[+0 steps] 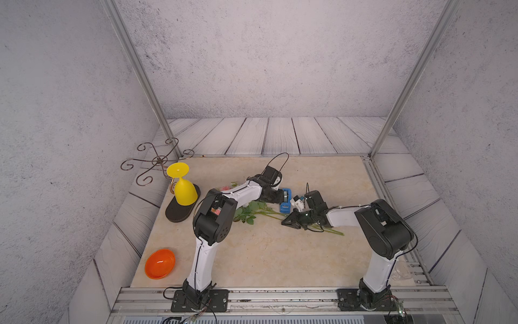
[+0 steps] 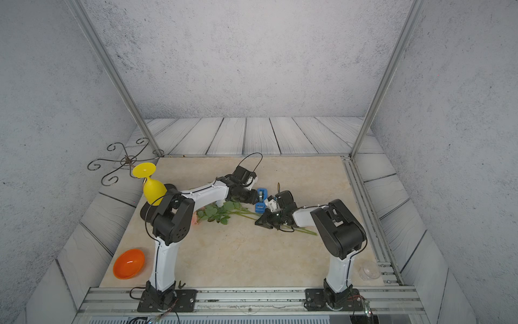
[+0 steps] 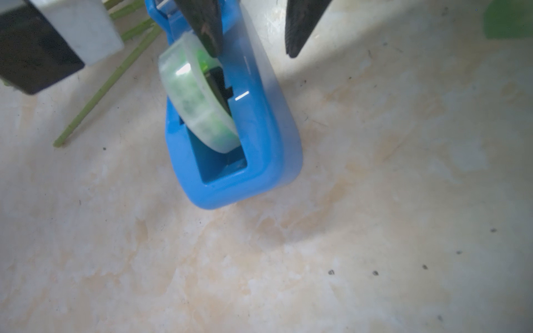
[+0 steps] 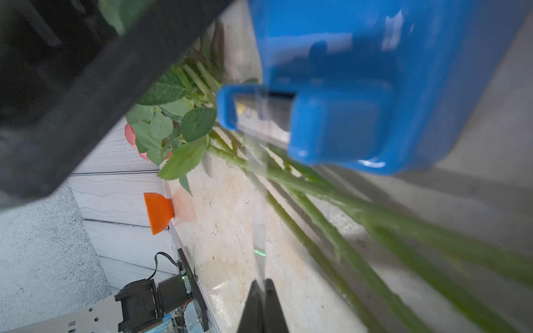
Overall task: Wrap bouquets with tape
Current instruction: Stick the tape to the bouquet.
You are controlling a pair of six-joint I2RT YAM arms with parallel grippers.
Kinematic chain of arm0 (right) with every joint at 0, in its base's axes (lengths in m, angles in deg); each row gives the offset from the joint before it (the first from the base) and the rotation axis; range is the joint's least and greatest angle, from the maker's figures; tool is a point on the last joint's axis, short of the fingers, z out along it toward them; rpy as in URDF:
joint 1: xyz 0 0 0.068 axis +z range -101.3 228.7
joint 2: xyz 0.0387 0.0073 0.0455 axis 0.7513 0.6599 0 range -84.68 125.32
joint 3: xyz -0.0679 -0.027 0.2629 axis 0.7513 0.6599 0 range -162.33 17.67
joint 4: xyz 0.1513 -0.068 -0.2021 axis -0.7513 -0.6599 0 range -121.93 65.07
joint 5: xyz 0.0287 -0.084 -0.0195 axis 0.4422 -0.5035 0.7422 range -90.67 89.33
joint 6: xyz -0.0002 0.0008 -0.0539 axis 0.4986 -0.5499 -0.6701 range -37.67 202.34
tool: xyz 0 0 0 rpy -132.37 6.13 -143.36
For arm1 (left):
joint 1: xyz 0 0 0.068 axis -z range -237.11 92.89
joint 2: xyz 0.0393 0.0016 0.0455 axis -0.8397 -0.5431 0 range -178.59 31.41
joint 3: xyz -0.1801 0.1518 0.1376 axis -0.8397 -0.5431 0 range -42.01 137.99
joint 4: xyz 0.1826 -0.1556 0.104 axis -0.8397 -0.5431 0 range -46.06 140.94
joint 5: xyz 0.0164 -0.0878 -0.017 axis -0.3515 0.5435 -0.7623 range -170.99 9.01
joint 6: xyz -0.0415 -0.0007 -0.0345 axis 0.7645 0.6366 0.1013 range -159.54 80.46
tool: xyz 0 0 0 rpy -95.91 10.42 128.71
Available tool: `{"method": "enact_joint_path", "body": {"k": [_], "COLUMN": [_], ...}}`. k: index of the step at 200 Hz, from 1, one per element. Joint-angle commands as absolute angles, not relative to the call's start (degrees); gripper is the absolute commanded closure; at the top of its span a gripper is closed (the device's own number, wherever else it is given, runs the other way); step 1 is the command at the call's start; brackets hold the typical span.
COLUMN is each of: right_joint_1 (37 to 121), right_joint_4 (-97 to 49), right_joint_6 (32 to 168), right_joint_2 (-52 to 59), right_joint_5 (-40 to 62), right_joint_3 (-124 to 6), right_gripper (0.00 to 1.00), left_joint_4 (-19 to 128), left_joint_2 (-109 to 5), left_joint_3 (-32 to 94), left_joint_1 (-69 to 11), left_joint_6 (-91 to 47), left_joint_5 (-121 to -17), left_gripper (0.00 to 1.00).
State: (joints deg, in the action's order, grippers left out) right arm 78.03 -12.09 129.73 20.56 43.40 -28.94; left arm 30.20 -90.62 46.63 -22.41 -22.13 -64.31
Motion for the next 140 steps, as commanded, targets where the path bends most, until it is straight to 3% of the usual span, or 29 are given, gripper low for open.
{"method": "enact_joint_path", "body": {"k": [1,70,109,140], "right_joint_1": [78.3,78.3,78.4,78.3], "right_joint_4": [-12.4,-14.1,-6.8,-10.8], "right_joint_6": [130.1,128.6,133.0,131.4], "right_joint_2": [23.0,24.8,27.1,27.2], "right_joint_5": [44.8,43.4,44.4,43.4], "right_joint_3": [-28.2,-28.4,-26.3,-27.7], "right_gripper": [1.00,1.00,1.00,1.00], "left_joint_4": [28.2,28.6,29.0,29.3], "left_joint_2": [-90.0,-89.2,-88.5,-87.5], "left_joint_3": [44.2,44.1,43.2,42.7], "left_joint_1": [-21.7,-21.6,-21.5,-21.5], "left_joint_6": [-21.2,-19.9,-18.4,-17.3], "left_joint_5": [-66.2,-66.5,-67.4,-67.8], "left_gripper": [0.61,0.61,0.61,0.61]}}
